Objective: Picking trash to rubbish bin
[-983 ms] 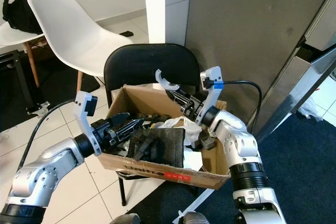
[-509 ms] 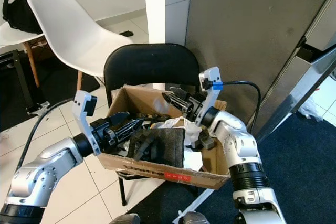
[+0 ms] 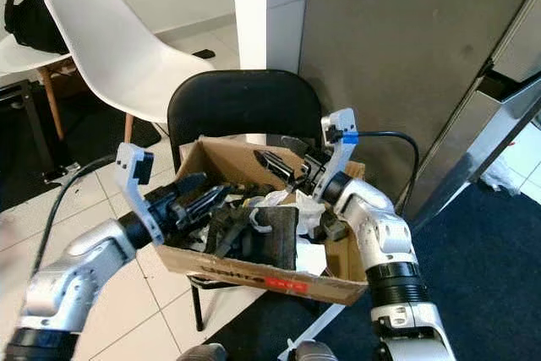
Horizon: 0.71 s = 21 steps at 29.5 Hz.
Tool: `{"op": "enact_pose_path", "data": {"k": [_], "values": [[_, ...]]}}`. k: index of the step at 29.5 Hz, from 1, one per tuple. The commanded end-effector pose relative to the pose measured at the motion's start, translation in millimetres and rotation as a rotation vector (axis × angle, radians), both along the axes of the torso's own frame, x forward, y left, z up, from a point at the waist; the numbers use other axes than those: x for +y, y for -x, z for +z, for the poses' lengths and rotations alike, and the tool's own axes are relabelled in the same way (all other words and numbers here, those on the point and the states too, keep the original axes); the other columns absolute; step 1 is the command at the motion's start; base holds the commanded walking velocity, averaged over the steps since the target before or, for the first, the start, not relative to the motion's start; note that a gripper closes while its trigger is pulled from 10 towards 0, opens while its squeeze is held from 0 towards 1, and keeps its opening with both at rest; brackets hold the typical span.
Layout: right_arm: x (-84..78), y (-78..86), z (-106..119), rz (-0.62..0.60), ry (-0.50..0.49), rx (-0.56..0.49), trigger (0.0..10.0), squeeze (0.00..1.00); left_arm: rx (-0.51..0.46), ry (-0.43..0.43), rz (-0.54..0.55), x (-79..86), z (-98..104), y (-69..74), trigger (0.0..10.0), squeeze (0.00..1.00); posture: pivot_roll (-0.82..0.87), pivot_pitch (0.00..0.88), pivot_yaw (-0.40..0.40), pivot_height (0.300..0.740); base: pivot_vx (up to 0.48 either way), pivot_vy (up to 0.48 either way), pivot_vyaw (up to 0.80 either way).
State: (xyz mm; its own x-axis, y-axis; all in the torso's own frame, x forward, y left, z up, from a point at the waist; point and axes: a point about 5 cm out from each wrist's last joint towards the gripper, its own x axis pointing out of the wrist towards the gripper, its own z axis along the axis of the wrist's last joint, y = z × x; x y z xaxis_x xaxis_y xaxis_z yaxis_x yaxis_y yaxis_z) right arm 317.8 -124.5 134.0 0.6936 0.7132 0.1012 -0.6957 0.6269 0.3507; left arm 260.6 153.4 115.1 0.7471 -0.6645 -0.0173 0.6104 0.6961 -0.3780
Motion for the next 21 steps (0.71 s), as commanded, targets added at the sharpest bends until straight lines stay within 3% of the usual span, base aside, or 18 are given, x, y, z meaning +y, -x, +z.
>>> {"op": "enact_pose_path", "data": {"k": [1,3,6,10,21], "values": [[-4.1,-1.1,-2.0,-0.030,-0.030,0.010,10.0,0.00,-0.046,0.003,0.075,3.5,3.7,-7.5,10.0,0.00,0.06,0.000,-0.018,0.740,0.000,0.000,0.00],[-4.1,-1.1,-2.0,-0.030,-0.030,0.010,10.0,0.00,-0.046,0.003,0.075,3.5,3.7,-7.5,10.0,0.00,0.06,0.000,-0.018,0.740,0.000,0.000,0.00],[-4.5,0.6,-0.9,-0.011,-0.064,-0.006,10.0,0.00,-0.090,0.087,0.095,-4.2,6.0,-14.6,10.0,0.00,0.05,0.000,-0.023,0.740,0.000,0.000,0.00],[-2.7,4.6,1.1,0.046,-0.093,-0.037,10.0,0.00,-0.112,0.107,0.091,-5.5,11.2,-20.8,10.0,0.00,0.05,0.000,-0.028,0.740,0.000,0.000,0.00],[-2.8,4.5,-0.5,0.061,-0.112,-0.037,10.0,0.00,-0.189,0.045,0.110,-6.0,10.4,-25.7,10.0,0.00,0.05,0.000,-0.025,0.740,0.000,0.000,0.00]]}}
